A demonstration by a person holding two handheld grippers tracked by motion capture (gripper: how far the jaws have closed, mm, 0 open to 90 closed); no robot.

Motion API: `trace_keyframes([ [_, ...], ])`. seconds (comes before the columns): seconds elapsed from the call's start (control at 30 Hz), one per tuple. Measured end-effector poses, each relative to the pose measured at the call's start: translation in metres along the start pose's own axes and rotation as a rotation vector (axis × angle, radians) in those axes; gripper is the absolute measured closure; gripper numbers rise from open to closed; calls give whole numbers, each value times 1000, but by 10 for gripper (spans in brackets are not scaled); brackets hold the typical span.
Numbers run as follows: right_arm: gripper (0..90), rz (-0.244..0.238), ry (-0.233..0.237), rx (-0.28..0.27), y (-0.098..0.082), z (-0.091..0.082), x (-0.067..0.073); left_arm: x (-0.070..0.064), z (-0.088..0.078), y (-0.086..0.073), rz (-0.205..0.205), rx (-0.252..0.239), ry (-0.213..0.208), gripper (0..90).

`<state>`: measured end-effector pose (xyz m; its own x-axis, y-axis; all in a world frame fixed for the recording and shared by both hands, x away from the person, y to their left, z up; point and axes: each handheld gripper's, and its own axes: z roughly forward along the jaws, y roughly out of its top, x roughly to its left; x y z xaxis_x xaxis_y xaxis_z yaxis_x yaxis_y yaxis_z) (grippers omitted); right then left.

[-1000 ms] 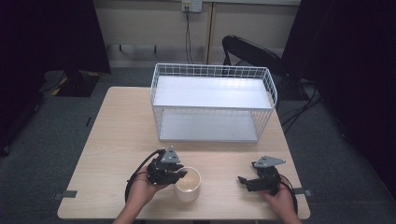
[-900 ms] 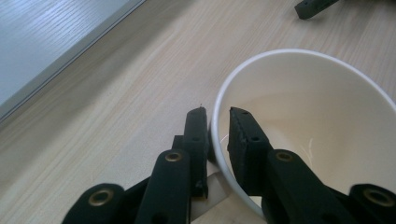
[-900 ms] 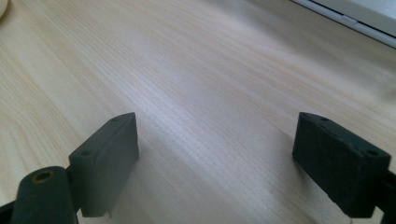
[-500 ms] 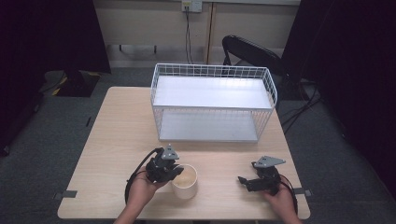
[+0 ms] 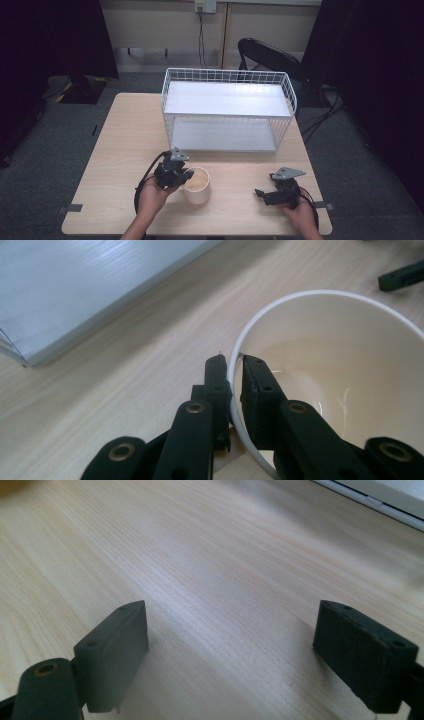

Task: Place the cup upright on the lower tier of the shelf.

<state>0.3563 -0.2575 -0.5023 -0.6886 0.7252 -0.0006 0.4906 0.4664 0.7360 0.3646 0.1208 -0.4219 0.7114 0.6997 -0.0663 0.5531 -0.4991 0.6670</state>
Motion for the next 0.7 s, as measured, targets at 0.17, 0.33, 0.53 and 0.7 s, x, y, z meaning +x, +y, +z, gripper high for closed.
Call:
trace_keyframes([
  [0.17, 137, 0, 0, 0, 0, 0, 0, 2, 7, 11, -14, -12, 24, 825],
  [0.33, 137, 0, 0, 0, 0, 0, 0, 3, 11, 18, -26, -36, 44, 825],
  [0.53, 137, 0, 0, 0, 0, 0, 0, 6, 14, 28, -55, -74, 72, 825],
  [0.7, 137, 0, 0, 0, 0, 0, 0, 9, 18, 36, -78, -127, 115, 825],
])
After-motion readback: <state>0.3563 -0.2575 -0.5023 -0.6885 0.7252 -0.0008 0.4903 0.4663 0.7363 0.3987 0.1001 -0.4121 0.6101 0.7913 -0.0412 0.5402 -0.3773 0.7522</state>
